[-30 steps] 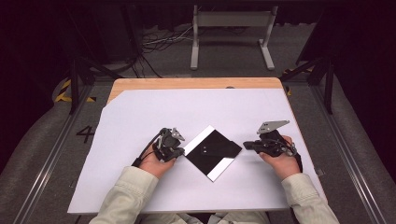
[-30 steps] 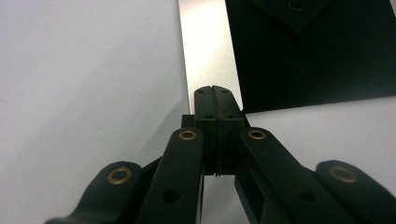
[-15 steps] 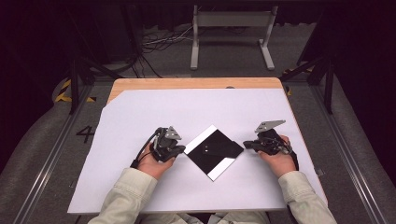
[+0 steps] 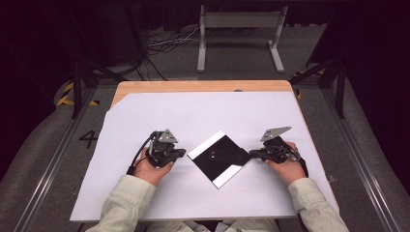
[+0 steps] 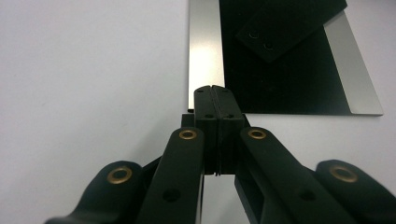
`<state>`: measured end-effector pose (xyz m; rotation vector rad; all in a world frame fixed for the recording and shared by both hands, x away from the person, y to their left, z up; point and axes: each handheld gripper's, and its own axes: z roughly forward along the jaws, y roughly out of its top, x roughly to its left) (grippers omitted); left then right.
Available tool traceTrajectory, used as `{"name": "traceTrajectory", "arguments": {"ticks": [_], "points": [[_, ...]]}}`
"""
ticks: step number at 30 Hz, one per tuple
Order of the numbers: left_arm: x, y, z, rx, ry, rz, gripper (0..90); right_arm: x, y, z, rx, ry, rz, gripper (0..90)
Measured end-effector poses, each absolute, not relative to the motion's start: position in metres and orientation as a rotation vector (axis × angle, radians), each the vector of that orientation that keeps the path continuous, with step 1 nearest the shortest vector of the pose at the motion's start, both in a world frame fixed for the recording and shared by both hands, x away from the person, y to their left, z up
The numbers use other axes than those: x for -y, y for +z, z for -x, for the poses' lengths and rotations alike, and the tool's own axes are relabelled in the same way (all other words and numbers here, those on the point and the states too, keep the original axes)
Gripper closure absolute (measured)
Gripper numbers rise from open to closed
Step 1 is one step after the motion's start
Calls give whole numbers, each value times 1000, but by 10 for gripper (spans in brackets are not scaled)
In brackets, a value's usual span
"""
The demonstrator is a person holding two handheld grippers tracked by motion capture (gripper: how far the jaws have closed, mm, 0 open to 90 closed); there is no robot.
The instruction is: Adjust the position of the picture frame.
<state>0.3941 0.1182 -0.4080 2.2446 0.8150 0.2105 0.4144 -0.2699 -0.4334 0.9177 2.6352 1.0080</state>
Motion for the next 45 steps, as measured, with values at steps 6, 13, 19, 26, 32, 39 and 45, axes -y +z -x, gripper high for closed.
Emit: {"name": "traceTrajectory", "arguments": {"ticks": [6,13,19,26,32,39,45], "points": [[-129,-408,-396,-835,206,-2228,900,262,-432,-403,-2685,987,-852,900],[-136,-410,-395,-852,197,-2208,900,248,-431,-388,-2744,963,-769,900],[-140,-409,-394,-854,206,-2196,900,237,-430,-378,-2793,951,-705,900],[-141,-407,-393,-847,213,-2193,900,226,-430,-368,-2843,947,-635,900],[-147,-405,-390,-850,221,-2174,900,214,-430,-359,-2881,937,-569,900],[-158,-407,-392,-879,215,-2145,900,199,-428,-348,-2919,913,-509,900],[-160,-408,-391,-875,220,-2148,900,191,-429,-345,-2940,924,-471,900]]}}
